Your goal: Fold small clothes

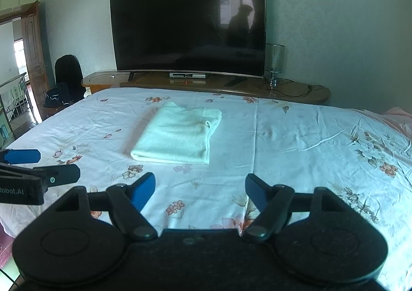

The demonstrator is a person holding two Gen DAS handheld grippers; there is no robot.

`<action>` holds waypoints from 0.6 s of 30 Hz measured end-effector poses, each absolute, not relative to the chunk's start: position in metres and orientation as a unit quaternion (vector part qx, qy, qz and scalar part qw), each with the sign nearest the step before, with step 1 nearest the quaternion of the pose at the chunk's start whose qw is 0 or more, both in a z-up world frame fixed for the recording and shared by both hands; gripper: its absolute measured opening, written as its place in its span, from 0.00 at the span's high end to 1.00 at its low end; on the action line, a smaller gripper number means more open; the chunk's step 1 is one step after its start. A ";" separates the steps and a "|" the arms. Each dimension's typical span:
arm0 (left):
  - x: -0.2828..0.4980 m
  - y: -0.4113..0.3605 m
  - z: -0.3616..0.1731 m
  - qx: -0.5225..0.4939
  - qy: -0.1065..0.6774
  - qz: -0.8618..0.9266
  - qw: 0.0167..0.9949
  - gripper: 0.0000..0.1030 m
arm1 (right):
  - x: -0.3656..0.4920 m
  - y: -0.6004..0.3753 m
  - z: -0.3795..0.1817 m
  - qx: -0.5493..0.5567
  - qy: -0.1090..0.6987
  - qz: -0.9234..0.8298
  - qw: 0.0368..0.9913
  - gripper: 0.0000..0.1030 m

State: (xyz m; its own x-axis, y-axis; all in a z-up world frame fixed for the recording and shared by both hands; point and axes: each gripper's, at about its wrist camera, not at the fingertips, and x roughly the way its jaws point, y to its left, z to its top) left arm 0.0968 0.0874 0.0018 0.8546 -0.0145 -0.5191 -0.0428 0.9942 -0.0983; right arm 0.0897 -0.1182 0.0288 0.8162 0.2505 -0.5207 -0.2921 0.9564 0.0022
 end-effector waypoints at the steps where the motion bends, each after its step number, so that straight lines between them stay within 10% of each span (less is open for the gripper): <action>1: 0.097 0.087 0.002 -0.052 0.268 0.007 0.962 0.00 | 0.090 -0.118 0.029 -0.039 0.267 0.142 0.952 0.26; 18: 0.098 0.081 0.005 -0.045 0.264 0.005 0.964 0.00 | 0.091 -0.117 0.029 -0.039 0.264 0.141 0.953 0.26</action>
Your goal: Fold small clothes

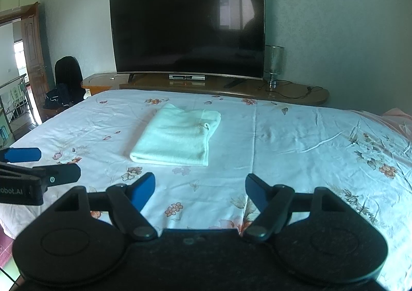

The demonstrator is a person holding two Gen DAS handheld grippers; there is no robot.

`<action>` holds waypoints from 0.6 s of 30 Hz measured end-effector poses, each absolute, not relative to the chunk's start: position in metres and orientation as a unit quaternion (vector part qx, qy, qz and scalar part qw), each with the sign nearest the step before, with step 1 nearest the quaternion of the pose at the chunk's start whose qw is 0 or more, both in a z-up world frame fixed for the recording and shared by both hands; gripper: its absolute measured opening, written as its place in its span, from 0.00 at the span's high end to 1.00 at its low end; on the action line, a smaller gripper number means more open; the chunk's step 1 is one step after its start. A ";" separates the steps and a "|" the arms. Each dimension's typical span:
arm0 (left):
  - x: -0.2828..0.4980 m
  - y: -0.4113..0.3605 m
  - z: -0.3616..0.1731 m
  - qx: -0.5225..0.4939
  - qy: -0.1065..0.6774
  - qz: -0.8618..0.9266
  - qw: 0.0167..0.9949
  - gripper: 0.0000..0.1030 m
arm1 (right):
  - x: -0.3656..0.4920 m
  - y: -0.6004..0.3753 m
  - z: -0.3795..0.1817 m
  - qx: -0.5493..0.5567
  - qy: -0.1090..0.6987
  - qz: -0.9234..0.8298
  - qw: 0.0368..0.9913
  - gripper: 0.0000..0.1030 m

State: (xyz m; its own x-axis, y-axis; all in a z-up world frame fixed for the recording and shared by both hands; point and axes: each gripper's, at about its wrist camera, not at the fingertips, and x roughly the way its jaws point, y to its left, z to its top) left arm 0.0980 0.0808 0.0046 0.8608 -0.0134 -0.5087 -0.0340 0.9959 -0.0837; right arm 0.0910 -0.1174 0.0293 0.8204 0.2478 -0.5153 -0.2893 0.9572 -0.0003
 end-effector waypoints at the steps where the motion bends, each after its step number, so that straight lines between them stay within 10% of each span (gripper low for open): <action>1: 0.098 0.080 0.005 -0.044 0.264 0.005 0.964 0.00 | 0.091 -0.117 0.029 -0.040 0.264 0.141 0.953 0.26; 18: 0.100 0.083 0.006 -0.049 0.259 0.000 0.965 0.00 | 0.096 -0.119 0.028 -0.042 0.266 0.149 0.951 0.26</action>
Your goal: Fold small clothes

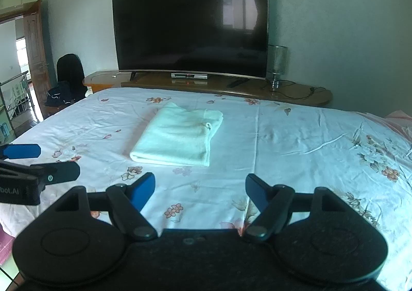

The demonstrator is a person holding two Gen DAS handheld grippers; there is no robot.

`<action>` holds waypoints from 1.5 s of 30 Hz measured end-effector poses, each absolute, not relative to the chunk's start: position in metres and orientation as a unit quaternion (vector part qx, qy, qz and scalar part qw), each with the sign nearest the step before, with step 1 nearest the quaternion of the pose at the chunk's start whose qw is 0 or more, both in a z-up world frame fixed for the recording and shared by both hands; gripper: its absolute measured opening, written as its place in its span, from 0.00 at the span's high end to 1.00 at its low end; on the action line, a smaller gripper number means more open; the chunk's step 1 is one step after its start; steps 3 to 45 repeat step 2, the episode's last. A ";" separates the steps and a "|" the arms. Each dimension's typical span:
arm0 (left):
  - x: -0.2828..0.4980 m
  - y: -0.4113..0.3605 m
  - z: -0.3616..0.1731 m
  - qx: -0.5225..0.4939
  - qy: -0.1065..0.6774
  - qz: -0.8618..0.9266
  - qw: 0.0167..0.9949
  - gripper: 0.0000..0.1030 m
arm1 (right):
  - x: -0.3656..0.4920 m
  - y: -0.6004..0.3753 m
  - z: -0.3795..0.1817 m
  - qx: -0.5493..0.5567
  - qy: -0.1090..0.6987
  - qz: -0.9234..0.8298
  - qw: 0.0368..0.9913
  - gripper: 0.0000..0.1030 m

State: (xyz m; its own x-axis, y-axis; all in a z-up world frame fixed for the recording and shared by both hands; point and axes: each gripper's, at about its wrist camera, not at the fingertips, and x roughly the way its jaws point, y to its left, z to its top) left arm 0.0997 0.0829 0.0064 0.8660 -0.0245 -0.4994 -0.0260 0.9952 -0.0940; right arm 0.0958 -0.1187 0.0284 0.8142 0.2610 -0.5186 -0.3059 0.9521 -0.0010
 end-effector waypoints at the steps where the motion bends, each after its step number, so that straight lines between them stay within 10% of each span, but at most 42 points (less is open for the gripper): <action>1: 0.100 0.083 0.007 -0.052 0.260 -0.002 0.964 0.00 | 0.096 -0.119 0.029 -0.043 0.265 0.149 0.952 0.26; 45: 0.100 0.083 0.007 -0.053 0.262 0.000 0.964 0.00 | 0.097 -0.119 0.029 -0.043 0.265 0.150 0.952 0.26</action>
